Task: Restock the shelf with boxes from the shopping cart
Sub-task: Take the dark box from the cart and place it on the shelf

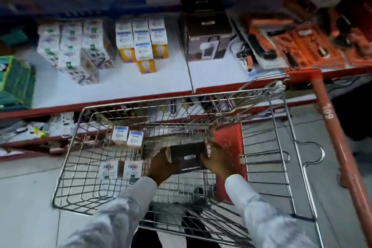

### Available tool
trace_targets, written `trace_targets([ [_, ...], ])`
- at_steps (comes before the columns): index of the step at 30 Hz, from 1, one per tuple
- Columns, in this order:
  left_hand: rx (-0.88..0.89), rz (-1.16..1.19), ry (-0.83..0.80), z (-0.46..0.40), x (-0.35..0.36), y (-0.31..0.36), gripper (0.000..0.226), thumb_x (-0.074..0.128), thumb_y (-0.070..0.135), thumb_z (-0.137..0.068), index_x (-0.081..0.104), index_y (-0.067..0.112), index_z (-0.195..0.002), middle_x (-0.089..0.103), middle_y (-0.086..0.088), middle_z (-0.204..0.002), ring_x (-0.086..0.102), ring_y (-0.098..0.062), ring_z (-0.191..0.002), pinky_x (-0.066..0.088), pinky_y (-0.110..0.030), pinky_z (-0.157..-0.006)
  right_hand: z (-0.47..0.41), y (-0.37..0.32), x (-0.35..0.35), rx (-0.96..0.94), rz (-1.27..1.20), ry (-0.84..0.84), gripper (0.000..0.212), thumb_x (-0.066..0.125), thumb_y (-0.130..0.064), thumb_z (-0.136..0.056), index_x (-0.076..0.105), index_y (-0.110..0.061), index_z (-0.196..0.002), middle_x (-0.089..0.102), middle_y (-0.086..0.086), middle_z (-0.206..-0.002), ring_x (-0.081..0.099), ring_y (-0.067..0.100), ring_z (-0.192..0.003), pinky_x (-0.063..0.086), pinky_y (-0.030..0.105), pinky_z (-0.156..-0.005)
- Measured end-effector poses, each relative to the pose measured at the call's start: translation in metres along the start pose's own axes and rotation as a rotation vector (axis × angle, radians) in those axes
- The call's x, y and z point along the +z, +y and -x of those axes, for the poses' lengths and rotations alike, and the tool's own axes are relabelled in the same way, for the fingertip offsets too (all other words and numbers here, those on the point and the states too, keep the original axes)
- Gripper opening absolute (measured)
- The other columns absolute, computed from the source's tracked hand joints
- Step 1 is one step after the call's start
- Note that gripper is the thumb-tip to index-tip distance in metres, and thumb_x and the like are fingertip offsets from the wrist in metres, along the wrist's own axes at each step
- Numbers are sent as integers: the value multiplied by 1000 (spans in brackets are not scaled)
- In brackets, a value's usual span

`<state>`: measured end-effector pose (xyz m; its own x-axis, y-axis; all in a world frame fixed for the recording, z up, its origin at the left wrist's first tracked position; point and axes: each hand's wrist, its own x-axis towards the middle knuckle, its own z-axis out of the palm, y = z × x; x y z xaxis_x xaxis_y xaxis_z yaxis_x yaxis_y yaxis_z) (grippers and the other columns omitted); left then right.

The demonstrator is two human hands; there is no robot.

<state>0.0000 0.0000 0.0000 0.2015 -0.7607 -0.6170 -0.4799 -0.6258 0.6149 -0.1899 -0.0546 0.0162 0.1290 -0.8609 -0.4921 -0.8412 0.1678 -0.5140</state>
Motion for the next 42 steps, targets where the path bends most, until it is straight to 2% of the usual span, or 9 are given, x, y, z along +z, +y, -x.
trace_targets([
  [4,-253,198,-71,-11,24,-13,49,81,36,-72,61,15,-111,69,-14,-108,65,-35,-106,52,-38,-90,-13,9,21,200,-68,-144,41,59,-37,-91,59,-5,-117,73,16,-107,69,33,-99,45,25,-74],
  [9,-304,340,-60,-10,33,-8,17,75,37,-81,64,24,-76,65,0,-77,60,-25,-83,48,-34,-78,-20,21,24,293,-150,-231,40,54,-50,-86,68,-14,-96,72,7,-98,63,22,-84,48,28,-77],
  [16,-141,420,96,26,-18,31,6,71,28,-87,68,25,-83,73,2,-91,68,-24,-96,53,-42,-93,-1,-4,-36,125,-375,-128,35,52,-24,-97,69,6,-107,71,28,-112,68,34,-95,51,33,-77],
  [18,-75,423,145,41,-40,49,6,66,23,-91,69,24,-85,74,-2,-94,69,-27,-97,57,-50,-90,7,-18,-65,60,-400,-89,33,51,-27,-98,71,-2,-107,73,22,-109,69,34,-99,53,39,-87],
  [22,64,426,265,68,-83,93,12,66,27,-92,74,19,-90,77,-8,-90,73,-35,-88,62,-54,-77,22,-52,-124,-82,-443,-28,26,51,-29,-98,74,-17,-99,71,-3,-85,65,11,-79,46,23,-70],
  [25,175,451,375,82,-108,129,14,71,33,-84,77,23,-78,78,-8,-80,75,-34,-83,63,-46,-67,26,-75,-161,-157,-500,56,32,55,-34,-94,75,-10,-87,73,6,-80,67,22,-75,47,31,-71],
  [30,300,492,449,74,-139,184,31,70,50,-68,79,23,-83,80,-3,-82,77,-29,-79,61,-58,-78,15,-109,-219,-256,-554,219,26,60,-34,-90,75,-21,-73,71,-9,-73,66,13,-78,48,31,-76],
  [37,338,507,339,8,-135,244,39,72,39,-77,72,17,-110,77,-4,-102,74,-15,-89,59,-29,-60,-39,-116,-256,-266,-513,321,33,59,-43,-84,75,-18,-99,76,-6,-96,68,14,-95,49,30,-86],
  [42,280,553,202,-42,-112,270,17,70,19,-86,71,15,-102,76,-2,-96,72,-17,-91,60,-39,-82,-83,-108,-260,-201,-373,331,31,54,-41,-83,70,-15,-80,75,6,-86,68,27,-89,49,36,-80],
])
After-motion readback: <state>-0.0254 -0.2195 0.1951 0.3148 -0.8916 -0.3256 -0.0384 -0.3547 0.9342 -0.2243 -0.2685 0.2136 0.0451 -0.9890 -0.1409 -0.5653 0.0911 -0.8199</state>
